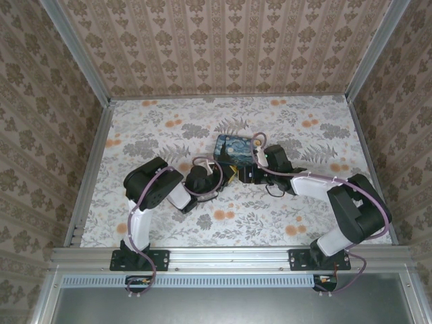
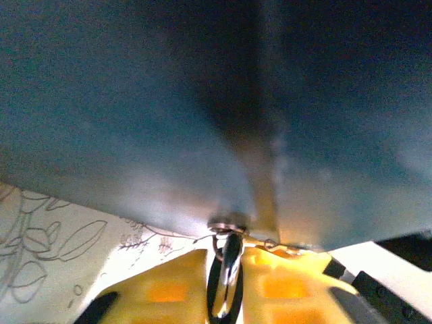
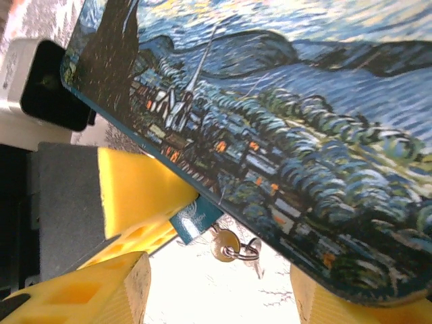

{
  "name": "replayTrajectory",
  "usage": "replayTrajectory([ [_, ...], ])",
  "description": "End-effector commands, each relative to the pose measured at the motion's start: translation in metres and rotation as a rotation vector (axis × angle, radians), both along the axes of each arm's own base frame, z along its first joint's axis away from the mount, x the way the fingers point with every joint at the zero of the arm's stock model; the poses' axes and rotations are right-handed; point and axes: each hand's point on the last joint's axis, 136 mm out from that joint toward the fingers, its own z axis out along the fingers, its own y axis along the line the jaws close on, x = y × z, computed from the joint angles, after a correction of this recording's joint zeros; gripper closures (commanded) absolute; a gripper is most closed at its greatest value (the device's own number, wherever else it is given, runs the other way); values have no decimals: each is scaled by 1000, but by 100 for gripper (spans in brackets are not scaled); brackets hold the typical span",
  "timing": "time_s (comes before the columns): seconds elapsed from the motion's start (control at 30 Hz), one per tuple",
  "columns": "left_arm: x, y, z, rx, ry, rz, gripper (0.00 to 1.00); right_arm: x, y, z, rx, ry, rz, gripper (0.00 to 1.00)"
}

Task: Unlock the padlock with the key

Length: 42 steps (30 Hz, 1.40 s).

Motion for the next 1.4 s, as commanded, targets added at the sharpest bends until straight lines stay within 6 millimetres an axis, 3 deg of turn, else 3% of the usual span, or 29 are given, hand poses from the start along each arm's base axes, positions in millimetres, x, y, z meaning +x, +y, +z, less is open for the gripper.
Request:
replayTrajectory([
  [0.0, -17, 7, -25, 74, 47, -41, 73, 16, 3, 7, 100, -9, -51, 41],
  [0.2, -21, 10, -18, 77, 25, -52, 56, 25, 6, 7, 158, 7, -76, 41],
  [0.37, -26, 12, -1, 75, -16, -71, 47, 34, 8, 9, 196, 12, -96, 40],
  [0.8, -21, 27, 67, 204, -153, -113, 25, 56, 5, 20, 302, 29, -133, 40],
  [0.9, -14, 38, 90, 299, -206, -119, 19, 51, 3, 24, 312, 23, -131, 39],
  [1.03, -1, 63, 122, 510, -294, -96, 0, 37, 0, 28, 315, 21, -124, 39],
  [1.37, 50, 133, 172, 897, -427, 60, 0, 17, -17, 34, 262, -19, -155, 40],
])
